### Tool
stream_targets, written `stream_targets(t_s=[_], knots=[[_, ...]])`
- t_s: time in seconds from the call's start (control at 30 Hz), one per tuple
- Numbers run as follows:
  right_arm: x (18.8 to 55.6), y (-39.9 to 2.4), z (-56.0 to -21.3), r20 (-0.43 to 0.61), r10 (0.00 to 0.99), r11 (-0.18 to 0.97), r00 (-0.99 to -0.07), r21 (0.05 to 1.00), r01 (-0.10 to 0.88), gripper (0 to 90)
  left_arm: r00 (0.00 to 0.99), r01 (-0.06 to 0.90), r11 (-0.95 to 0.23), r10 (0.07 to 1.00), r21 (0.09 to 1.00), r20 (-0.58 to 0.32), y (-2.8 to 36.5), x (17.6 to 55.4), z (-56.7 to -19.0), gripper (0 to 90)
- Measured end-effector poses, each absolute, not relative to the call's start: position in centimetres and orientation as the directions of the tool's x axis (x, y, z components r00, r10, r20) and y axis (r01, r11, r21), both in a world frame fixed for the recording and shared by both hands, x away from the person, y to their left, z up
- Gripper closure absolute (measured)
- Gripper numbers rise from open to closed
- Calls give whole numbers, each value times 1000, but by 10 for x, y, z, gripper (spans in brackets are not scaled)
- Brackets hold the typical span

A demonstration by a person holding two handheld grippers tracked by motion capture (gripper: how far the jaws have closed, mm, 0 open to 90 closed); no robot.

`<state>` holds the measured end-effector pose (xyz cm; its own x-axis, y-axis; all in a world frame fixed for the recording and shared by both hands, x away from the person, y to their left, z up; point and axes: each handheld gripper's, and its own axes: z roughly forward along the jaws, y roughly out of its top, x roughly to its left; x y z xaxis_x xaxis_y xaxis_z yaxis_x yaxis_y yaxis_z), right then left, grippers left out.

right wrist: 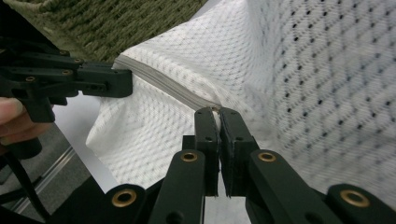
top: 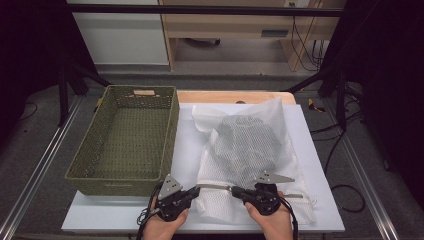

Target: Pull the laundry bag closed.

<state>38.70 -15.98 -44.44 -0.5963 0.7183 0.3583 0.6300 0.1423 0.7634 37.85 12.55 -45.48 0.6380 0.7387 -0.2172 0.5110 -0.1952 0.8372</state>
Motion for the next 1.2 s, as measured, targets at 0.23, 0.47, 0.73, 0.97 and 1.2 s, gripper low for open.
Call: stream_targets(t_s=[0.23,0.47,0.73,0.97,1.2], knots=[[386,-172,-443,346,730,147,-590,763,629,870,641,508,-203,739,837,-210,123,378,-457,880],[382,-185,-441,323,735,165,-597,768,619,870,637,510,-203,742,836,-209,122,378,-458,880],[378,-209,-436,310,757,146,-576,778,611,870,623,514,-193,754,836,-210,124,378,-459,881],[377,-224,-437,305,767,137,-564,781,609,869,630,513,-205,750,834,-203,121,377,-461,880],[377,-233,-436,308,772,135,-556,775,617,868,631,513,-209,749,832,-201,119,377,-462,880]])
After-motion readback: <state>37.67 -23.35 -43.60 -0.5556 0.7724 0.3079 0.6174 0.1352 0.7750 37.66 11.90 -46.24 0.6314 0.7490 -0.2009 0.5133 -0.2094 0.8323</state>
